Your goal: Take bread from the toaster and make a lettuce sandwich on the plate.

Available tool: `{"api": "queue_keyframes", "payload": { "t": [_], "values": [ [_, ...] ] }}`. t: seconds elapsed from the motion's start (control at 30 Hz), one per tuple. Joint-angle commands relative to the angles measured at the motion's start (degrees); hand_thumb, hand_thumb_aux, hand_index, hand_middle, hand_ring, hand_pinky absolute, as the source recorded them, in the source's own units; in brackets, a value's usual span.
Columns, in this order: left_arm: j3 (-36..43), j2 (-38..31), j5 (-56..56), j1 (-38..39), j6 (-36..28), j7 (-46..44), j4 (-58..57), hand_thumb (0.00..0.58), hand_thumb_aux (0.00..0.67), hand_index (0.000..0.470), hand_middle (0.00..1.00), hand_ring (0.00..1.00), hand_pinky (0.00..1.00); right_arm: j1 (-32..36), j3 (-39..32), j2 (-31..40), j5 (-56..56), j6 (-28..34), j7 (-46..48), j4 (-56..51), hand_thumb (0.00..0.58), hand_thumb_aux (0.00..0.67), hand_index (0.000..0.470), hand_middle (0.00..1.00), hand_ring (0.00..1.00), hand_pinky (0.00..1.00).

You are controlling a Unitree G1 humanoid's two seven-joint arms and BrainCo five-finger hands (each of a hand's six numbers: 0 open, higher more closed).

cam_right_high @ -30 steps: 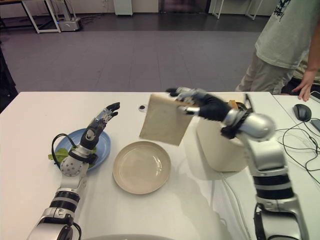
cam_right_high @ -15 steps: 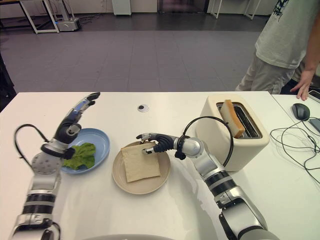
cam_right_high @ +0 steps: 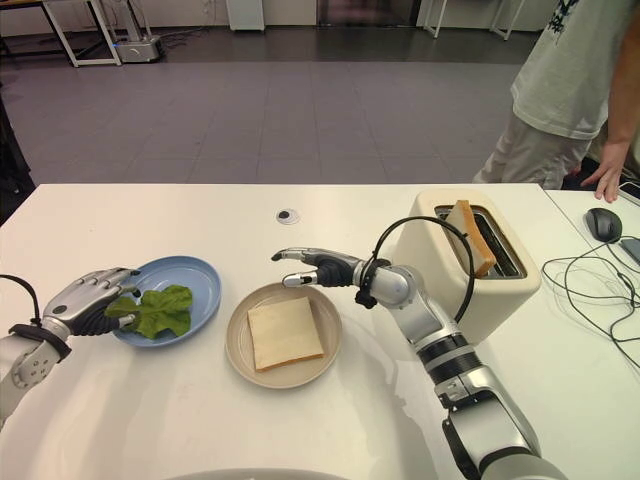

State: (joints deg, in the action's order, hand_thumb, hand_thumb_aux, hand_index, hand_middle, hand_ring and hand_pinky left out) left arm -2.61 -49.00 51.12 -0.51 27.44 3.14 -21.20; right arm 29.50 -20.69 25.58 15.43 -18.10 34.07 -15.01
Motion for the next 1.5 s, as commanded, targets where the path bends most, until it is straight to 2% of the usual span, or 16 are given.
{"api": "queue_keyframes", "payload": {
  "t": [0.03, 0.13, 0.2, 0.23, 0.37, 0.5, 0.63, 0.7, 0.77, 0.87, 1.03, 1.23, 1.3, 1.33, 1.37, 1.5],
  "values": [
    [3.3, -2.4, 1.3, -1.0, -1.1, 1.6, -3.0, 0.535, 0.483, 0.339, 0.00, 0.00, 0.00, -1.3, 1.3, 1.2, -0.8, 0.2, 1.0, 2.5, 0.000, 0.000, 0.000, 0.00, 0.00, 0.00],
    [5.0, -3.0, 0.6, -1.5, -1.0, 2.6, -4.0, 0.547, 0.510, 0.358, 0.00, 0.00, 0.00, -1.3, 1.9, 1.2, -0.8, 0.3, 1.1, 3.0, 0.000, 0.000, 0.000, 0.00, 0.00, 0.00],
    [5.8, -3.4, 0.0, -1.7, -1.1, 3.1, -4.4, 0.580, 0.652, 0.457, 0.00, 0.00, 0.00, -1.2, 2.0, 1.1, -0.8, 0.4, 1.0, 3.1, 0.000, 0.000, 0.000, 0.00, 0.00, 0.00],
    [6.2, -3.5, -0.2, -1.9, -1.1, 3.3, -4.6, 0.580, 0.670, 0.470, 0.00, 0.00, 0.00, -1.2, 2.1, 1.0, -0.8, 0.3, 0.9, 3.1, 0.000, 0.000, 0.000, 0.00, 0.00, 0.00],
    [6.1, -4.0, -1.4, -1.9, -1.2, 5.5, -3.4, 0.580, 0.670, 0.470, 0.00, 0.00, 0.00, -1.2, 2.6, 0.9, -0.6, 0.1, 0.4, 3.3, 0.000, 0.000, 0.000, 0.00, 0.00, 0.00],
    [2.1, -4.7, -5.7, -0.2, -0.4, 8.1, 2.8, 0.580, 0.670, 0.470, 0.00, 0.00, 0.00, -1.4, 3.8, 1.4, -0.7, 0.1, -0.3, 4.0, 0.000, 0.000, 0.000, 0.00, 0.00, 0.00],
    [-5.3, -5.2, -15.8, 5.1, 2.5, 5.8, 11.8, 0.580, 0.670, 0.470, 0.00, 0.00, 0.00, -0.9, 5.3, 1.8, -1.4, 0.0, -0.5, 4.3, 0.000, 0.000, 0.000, 0.00, 0.00, 0.00],
    [-6.3, -3.6, -22.2, 6.0, 4.1, 2.9, 17.3, 0.580, 0.670, 0.470, 0.00, 0.00, 0.00, -0.1, 6.9, 2.4, -2.2, -0.2, -0.7, 3.7, 0.000, 0.000, 0.000, 0.00, 0.00, 0.00],
    [-3.1, -0.4, -26.4, 4.0, 4.5, -0.5, 21.7, 0.580, 0.670, 0.470, 0.00, 0.00, 0.00, 1.0, 8.2, 2.9, -3.0, -0.5, -0.8, 2.7, 0.000, 0.000, 0.000, 0.00, 0.00, 0.00],
    [5.7, 6.9, -27.7, -2.3, 3.3, -6.1, 23.1, 0.580, 0.670, 0.470, 0.00, 0.00, 0.00, 1.2, 9.3, 3.3, -3.6, -1.1, -0.6, 2.1, 0.000, 0.000, 0.000, 0.00, 0.00, 0.00],
    [17.9, 18.6, -22.1, -11.5, 1.3, -10.0, 15.5, 0.580, 0.670, 0.470, 0.00, 0.00, 0.00, 0.2, 9.0, 3.2, -3.5, -1.9, -0.5, 2.5, 0.000, 0.000, 0.000, 0.00, 0.00, 0.00],
    [22.7, 22.9, -16.9, -14.7, 2.1, -8.2, 7.4, 0.580, 0.670, 0.470, 0.00, 0.00, 0.00, -1.0, 7.8, 2.9, -2.7, -2.7, -0.5, 3.5, 0.000, 0.000, 0.000, 0.00, 0.00, 0.00],
    [23.4, 22.8, -16.1, -14.9, 2.5, -8.1, 6.2, 0.567, 0.570, 0.400, 0.00, 0.00, 0.00, -1.2, 7.3, 2.9, -2.0, -3.1, -0.7, 3.5, 0.000, 0.000, 0.000, 0.00, 0.00, 0.00],
    [23.5, 22.6, -15.9, -14.7, 2.8, -8.0, 5.8, 0.474, 0.384, 0.269, 0.00, 0.00, 0.00, -1.2, 7.0, 2.9, -1.9, -3.1, -0.6, 3.5, 0.000, 0.000, 0.000, 0.00, 0.00, 0.00],
    [23.4, 22.3, -15.7, -14.4, 3.1, -7.8, 5.6, 0.000, 0.000, 0.000, 0.00, 0.00, 0.00, -1.2, 6.8, 3.1, -1.9, -3.1, -0.4, 3.7, 0.000, 0.000, 0.000, 0.00, 0.00, 0.00],
    [22.0, 20.0, -15.8, -11.9, 4.8, -7.4, 7.0, 0.000, 0.000, 0.000, 0.00, 0.00, 0.00, -1.4, 6.7, 4.0, -1.9, -3.8, -0.1, 3.7, 0.000, 0.000, 0.000, 0.00, 0.00, 0.00]
  ]
}}
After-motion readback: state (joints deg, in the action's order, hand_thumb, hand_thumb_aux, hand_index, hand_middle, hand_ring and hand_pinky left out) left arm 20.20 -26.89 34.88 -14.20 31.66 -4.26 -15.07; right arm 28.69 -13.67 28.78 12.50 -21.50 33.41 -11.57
